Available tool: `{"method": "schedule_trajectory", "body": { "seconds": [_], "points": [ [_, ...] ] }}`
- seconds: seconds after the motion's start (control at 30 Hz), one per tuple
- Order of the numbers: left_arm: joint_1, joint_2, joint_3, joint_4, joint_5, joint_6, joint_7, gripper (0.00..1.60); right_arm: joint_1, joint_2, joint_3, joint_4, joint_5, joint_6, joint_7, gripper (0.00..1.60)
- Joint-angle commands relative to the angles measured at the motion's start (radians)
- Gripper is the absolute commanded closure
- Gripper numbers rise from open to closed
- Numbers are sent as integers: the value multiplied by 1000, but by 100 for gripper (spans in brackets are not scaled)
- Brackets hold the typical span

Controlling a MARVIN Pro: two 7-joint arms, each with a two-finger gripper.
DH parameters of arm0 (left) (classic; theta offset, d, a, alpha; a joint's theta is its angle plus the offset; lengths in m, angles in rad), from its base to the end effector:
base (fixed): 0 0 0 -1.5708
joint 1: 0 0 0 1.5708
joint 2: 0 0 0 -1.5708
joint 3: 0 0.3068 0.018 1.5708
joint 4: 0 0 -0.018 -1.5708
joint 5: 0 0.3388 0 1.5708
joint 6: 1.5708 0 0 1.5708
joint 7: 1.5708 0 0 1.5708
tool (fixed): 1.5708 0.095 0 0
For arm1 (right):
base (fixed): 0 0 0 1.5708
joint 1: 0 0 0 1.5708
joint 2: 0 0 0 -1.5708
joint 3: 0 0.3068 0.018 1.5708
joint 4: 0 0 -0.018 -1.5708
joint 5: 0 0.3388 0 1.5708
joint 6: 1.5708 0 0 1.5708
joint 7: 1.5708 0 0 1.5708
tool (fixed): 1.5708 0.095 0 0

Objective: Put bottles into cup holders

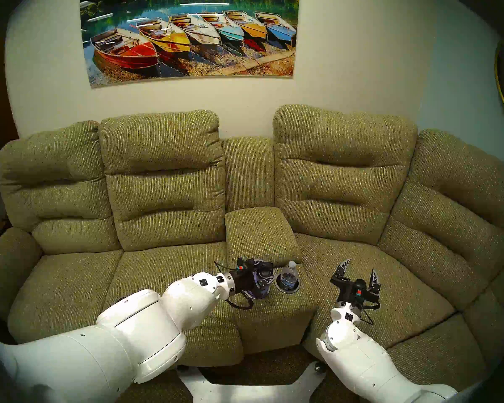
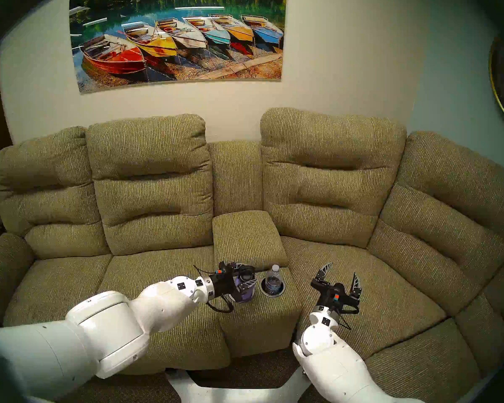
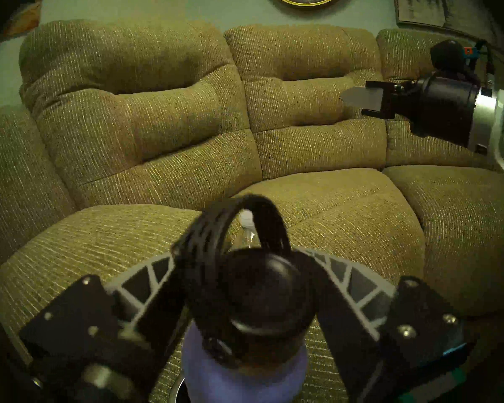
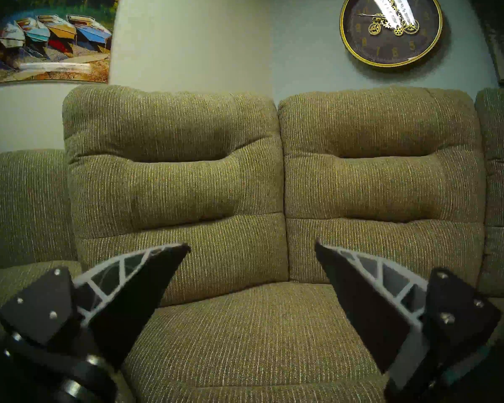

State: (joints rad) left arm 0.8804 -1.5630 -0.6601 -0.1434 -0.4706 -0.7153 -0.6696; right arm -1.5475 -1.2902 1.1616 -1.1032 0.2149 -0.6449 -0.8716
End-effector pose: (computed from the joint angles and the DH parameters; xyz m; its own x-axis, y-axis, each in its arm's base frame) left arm 0.4813 -0.1129 -0.4989 0.0056 -0.2479 0.9688 -0.8653 -0.4867 -0.1196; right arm 0.3775 -0.0627 -0.4722 -0.1247 0.0472 0.9911 -0.5319 -0.8464 -0.0266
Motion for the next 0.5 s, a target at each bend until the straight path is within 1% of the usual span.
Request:
{"method": "schedule_trajectory", "body": {
  "seconds": [0.0, 0.03, 0.1, 0.13, 0.17, 0.2, 0.23, 0.33, 0.37, 0.4, 0.47],
  "points": [
    [-18, 1, -10, -8, -10, -11, -24, 62, 0, 2, -1, -29, 1, -2, 4, 0],
    [-20, 6, -12, -11, -12, -17, -33, 63, 0, 2, 0, -31, 2, -1, 5, 0],
    [-25, 15, -14, -17, -13, -30, -52, 47, -3, 3, 0, -35, 4, 0, 7, 0],
    [-27, 20, -16, -21, -14, -38, -63, 18, -3, 4, 0, -37, 5, 1, 8, 0],
    [-29, 28, -16, -28, -13, -58, -75, 9, -5, 5, 0, -39, 6, 2, 9, 0],
    [-29, 28, -16, -28, -13, -58, -75, 9, -5, 5, 0, -39, 6, 2, 9, 0],
    [-32, 41, -19, -45, -14, -97, -105, 0, -7, 6, 1, -44, 9, 5, 10, 0],
    [-32, 66, -30, -78, -23, -149, -153, 0, -10, 8, 2, -51, 12, 9, 13, 0],
    [-32, 66, -30, -78, -23, -149, -153, 0, -10, 8, 2, -51, 12, 9, 13, 0],
    [-31, 74, -36, -86, -28, -179, -170, 0, -11, 9, 2, -53, 13, 10, 14, 0],
    [-22, 102, -46, -130, -38, -221, -224, 0, -14, 10, 3, -59, 16, 15, 16, 0]
  ]
}}
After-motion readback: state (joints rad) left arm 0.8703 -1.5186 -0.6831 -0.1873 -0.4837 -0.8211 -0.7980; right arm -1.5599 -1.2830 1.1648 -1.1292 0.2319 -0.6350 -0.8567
